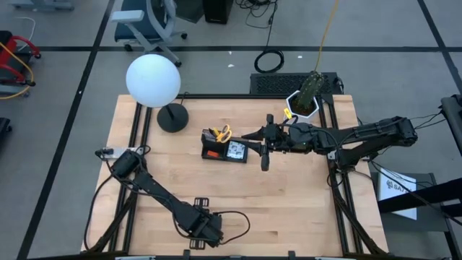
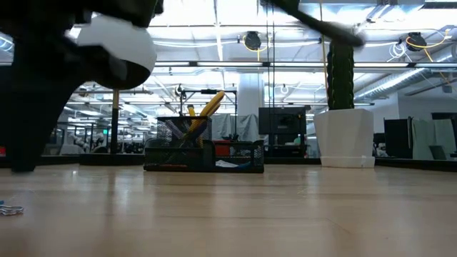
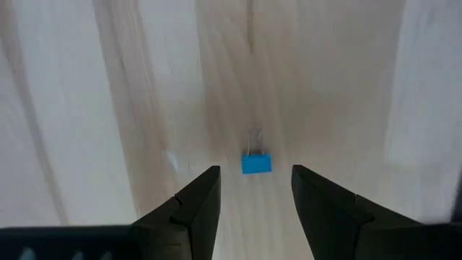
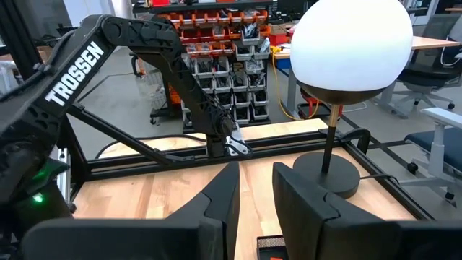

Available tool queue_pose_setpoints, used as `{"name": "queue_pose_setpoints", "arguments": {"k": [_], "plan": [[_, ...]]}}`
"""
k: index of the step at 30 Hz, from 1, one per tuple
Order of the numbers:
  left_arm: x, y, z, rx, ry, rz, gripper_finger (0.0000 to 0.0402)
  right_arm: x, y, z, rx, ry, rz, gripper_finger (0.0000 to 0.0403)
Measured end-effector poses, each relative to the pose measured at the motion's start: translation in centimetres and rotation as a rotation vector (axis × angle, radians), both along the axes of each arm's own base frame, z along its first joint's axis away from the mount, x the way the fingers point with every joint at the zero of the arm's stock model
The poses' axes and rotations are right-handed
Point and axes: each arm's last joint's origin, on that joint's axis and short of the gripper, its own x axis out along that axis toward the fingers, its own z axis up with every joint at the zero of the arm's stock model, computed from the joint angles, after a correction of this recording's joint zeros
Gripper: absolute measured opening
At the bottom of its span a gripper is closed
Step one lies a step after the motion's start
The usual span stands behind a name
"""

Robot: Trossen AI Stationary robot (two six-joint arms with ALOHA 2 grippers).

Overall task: Pick and place office supplies into organizer
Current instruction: Put the blue binder clip into the desk organizer

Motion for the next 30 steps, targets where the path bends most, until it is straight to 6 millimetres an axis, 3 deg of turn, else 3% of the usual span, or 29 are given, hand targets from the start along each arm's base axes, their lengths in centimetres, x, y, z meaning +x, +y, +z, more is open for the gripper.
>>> {"name": "queue_pose_setpoints", "arguments": {"k": [8, 30], "plan": [[-0.5, 0.9, -2.6, -0.069, 0.016, 0.015, 0.0177, 0.0, 0.0, 0.0, 0.0, 0.0, 0.0, 0.0075], [-0.1, 1.3, -2.6, -0.034, -0.039, 0.056, 0.0177, 0.0, 0.0, 0.0, 0.0, 0.0, 0.001, 0.0075]]}}
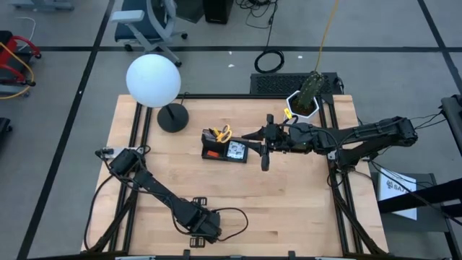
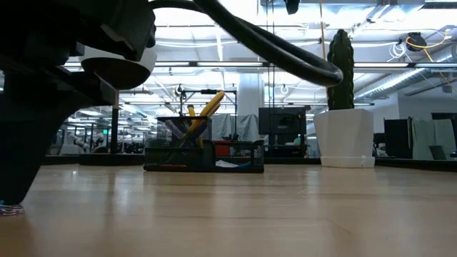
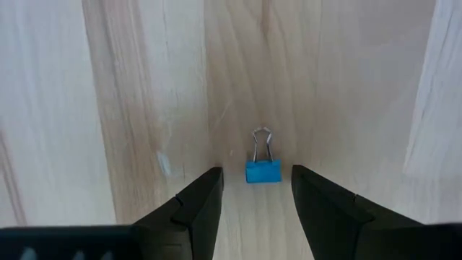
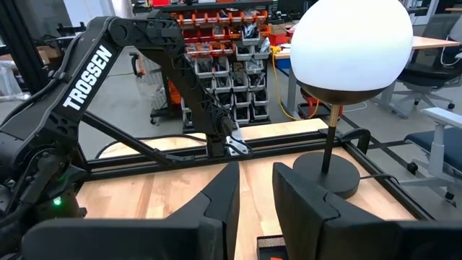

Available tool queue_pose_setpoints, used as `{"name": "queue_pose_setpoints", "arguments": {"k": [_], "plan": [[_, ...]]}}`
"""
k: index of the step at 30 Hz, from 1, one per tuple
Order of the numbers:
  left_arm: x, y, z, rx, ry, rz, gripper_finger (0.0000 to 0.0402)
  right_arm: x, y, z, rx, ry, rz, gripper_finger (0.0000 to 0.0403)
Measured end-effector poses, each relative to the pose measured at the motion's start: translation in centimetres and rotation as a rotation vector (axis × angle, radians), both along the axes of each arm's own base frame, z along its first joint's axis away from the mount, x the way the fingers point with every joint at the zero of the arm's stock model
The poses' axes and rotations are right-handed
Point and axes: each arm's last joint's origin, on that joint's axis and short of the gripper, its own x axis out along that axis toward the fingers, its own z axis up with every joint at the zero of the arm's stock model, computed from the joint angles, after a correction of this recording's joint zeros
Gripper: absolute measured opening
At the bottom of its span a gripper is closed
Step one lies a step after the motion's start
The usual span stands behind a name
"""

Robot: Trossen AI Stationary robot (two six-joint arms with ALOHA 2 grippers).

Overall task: Pick and place office supplies into organizer
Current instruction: Put the blue binder clip into the desk organizer

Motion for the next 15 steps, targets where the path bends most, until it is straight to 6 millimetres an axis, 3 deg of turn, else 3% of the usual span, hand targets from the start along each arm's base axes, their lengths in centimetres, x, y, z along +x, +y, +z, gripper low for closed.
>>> {"name": "queue_pose_setpoints", "arguments": {"k": [15], "plan": [[0.11, -0.05, 0.01, 0.006, -0.018, -0.001, 0.0177, 0.0, 0.0, 0.0, 0.0, 0.0, 0.0, 0.0075]]}}
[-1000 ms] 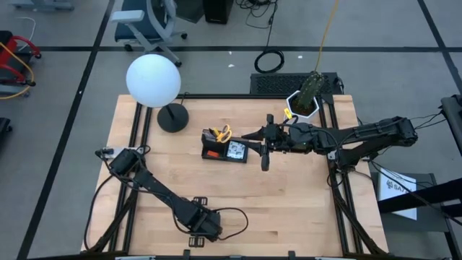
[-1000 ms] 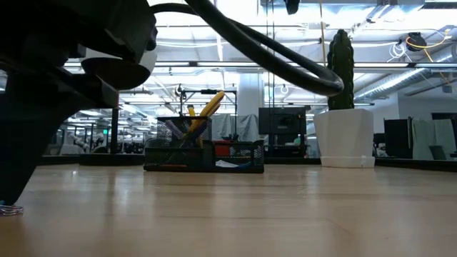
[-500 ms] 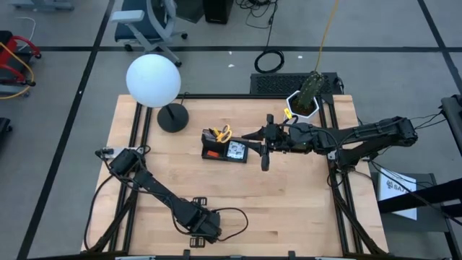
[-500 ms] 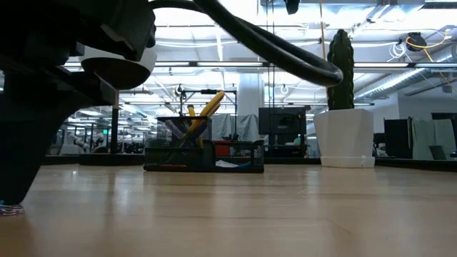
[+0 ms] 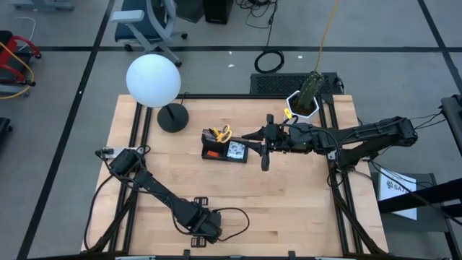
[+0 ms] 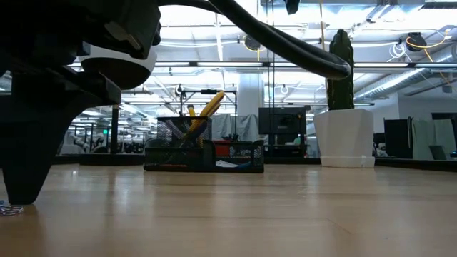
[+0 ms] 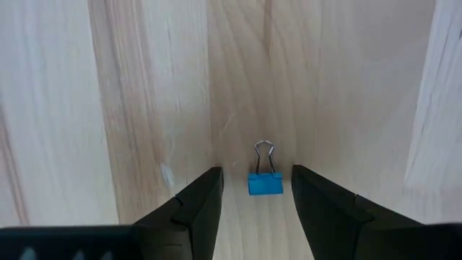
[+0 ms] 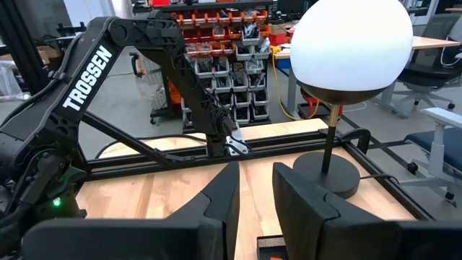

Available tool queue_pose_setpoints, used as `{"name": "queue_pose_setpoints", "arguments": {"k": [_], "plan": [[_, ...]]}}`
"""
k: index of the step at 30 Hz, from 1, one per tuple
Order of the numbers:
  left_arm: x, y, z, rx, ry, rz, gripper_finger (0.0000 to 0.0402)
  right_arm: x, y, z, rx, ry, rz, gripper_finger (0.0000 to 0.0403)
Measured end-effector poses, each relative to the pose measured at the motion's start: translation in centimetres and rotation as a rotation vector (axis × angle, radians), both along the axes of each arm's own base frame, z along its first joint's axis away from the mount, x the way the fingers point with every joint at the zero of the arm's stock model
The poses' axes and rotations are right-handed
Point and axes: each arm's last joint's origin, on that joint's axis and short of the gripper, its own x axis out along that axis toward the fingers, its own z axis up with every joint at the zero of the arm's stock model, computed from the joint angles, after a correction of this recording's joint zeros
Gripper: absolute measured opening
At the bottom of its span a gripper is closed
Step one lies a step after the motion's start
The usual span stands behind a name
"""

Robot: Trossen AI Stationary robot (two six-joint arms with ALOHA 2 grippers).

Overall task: Pick and place office supplies into organizer
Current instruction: Put the blue binder clip into the desk organizer

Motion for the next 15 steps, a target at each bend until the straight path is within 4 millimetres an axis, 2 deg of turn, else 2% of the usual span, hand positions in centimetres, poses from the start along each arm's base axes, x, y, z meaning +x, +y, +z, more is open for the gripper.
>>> {"name": "queue_pose_setpoints", "arguments": {"k": [15], "plan": [[-0.17, 0.07, -0.02, -0.012, 0.034, -0.003, 0.0177, 0.0, 0.0, 0.0, 0.0, 0.0, 0.0, 0.0075]]}}
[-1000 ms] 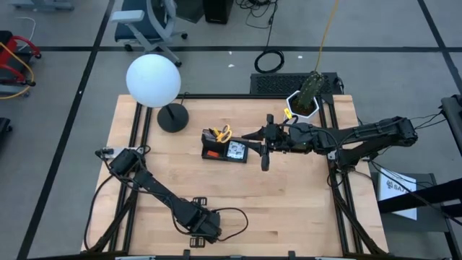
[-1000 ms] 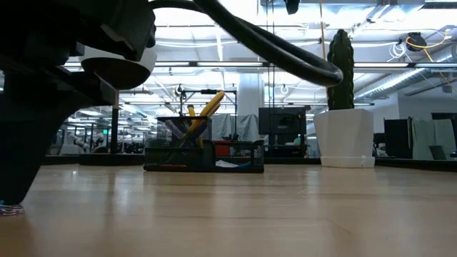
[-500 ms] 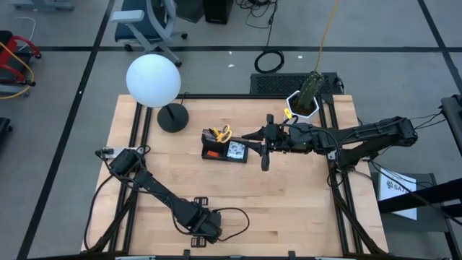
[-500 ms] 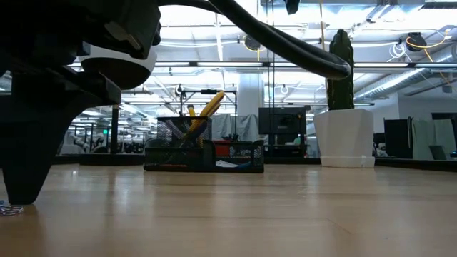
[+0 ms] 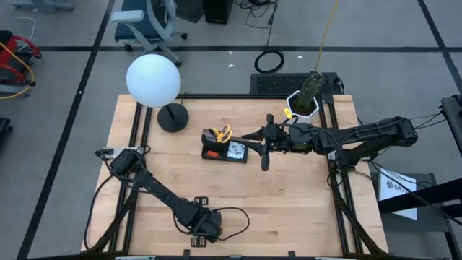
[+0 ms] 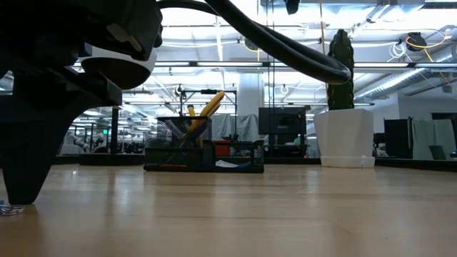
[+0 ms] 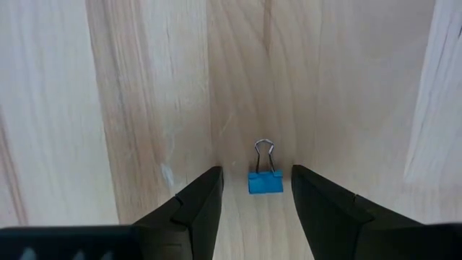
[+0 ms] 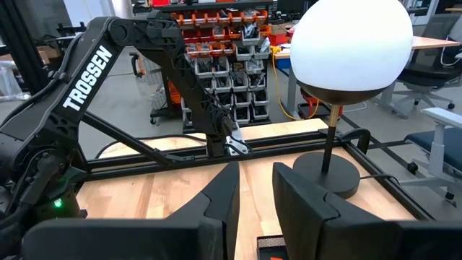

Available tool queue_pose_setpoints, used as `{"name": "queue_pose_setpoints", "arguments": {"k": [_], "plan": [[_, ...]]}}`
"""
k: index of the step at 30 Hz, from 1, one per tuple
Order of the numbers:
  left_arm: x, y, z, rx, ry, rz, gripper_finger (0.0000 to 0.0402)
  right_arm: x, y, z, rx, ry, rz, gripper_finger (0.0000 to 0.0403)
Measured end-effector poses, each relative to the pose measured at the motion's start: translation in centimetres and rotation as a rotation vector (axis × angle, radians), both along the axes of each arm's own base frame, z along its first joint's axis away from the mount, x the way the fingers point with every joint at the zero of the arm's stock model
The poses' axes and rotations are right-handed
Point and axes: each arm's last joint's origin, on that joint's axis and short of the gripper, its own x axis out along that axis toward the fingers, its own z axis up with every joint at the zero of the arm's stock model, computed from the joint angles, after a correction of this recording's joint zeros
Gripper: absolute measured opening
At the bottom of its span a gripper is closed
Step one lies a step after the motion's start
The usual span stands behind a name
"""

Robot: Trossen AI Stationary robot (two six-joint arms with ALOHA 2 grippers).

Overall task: Pick and place office supplies into organizer
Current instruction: Put the blue binder clip into the desk organizer

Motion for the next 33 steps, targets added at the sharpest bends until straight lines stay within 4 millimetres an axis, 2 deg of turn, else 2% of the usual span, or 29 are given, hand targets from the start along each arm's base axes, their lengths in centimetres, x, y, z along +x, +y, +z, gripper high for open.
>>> {"name": "queue_pose_setpoints", "arguments": {"k": [5, 15, 25, 33], "plan": [[-0.05, 0.03, -0.02, 0.002, 0.007, 0.004, 0.0156, 0.0, -0.01, 0.0, 0.0, 0.0, 0.0, 0.0075], [-0.09, 0.13, -0.02, 0.003, 0.015, 0.002, 0.0053, 0.0, 0.0, 0.0, 0.0, 0.0, 0.0, 0.0075], [-0.09, 0.14, -0.05, 0.0, 0.017, -0.008, 0.0077, 0.0, -0.01, 0.0, 0.0, 0.0, 0.0, 0.0075], [0.06, 0.4, 0.07, 0.001, 0.014, -0.022, 0.0053, 0.0, 0.0, 0.0, 0.0, 0.0, 0.0, 0.0075]]}}
